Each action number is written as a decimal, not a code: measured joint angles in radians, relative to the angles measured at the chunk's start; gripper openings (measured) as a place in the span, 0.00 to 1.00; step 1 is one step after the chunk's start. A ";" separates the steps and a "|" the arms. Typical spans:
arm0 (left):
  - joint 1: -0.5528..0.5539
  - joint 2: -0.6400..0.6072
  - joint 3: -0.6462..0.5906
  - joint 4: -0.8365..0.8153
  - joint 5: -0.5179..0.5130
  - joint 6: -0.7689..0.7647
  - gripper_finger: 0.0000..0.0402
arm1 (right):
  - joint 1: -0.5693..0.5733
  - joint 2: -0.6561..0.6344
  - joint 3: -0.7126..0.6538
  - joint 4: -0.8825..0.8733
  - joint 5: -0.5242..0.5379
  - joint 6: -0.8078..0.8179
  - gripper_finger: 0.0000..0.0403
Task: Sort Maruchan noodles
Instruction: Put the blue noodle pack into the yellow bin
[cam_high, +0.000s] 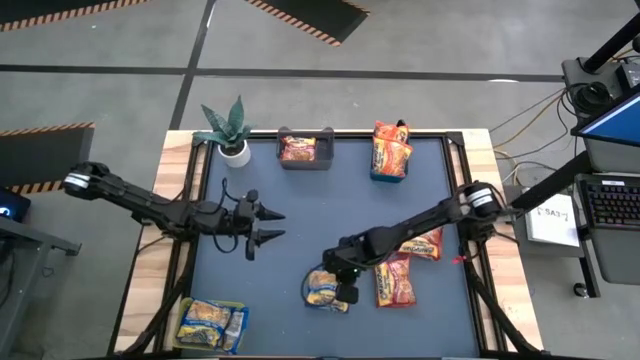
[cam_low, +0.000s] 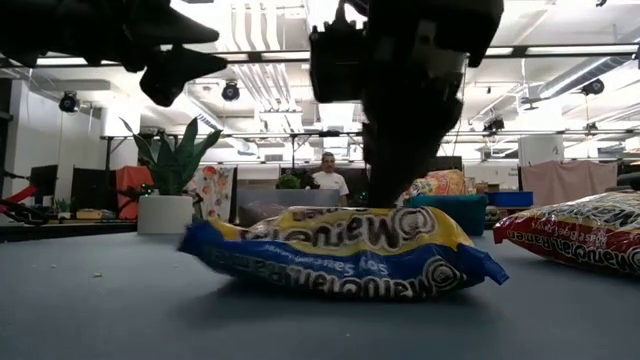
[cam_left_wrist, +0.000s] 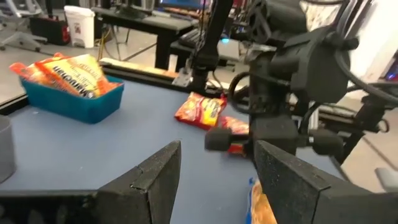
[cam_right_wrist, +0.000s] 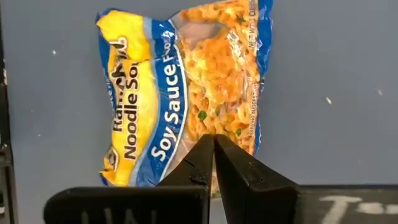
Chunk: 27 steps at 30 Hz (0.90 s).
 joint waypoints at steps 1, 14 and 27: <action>-0.002 0.015 0.000 0.024 0.000 0.000 0.48 | 0.000 0.007 0.001 0.015 0.002 -0.008 0.02; -0.008 0.208 -0.002 0.216 0.001 -0.004 0.48 | -0.105 -0.035 -0.003 0.113 0.550 -0.163 0.02; -0.009 0.457 0.063 0.222 0.032 -0.013 0.48 | -0.042 -0.168 -0.054 -0.012 0.205 -0.042 0.02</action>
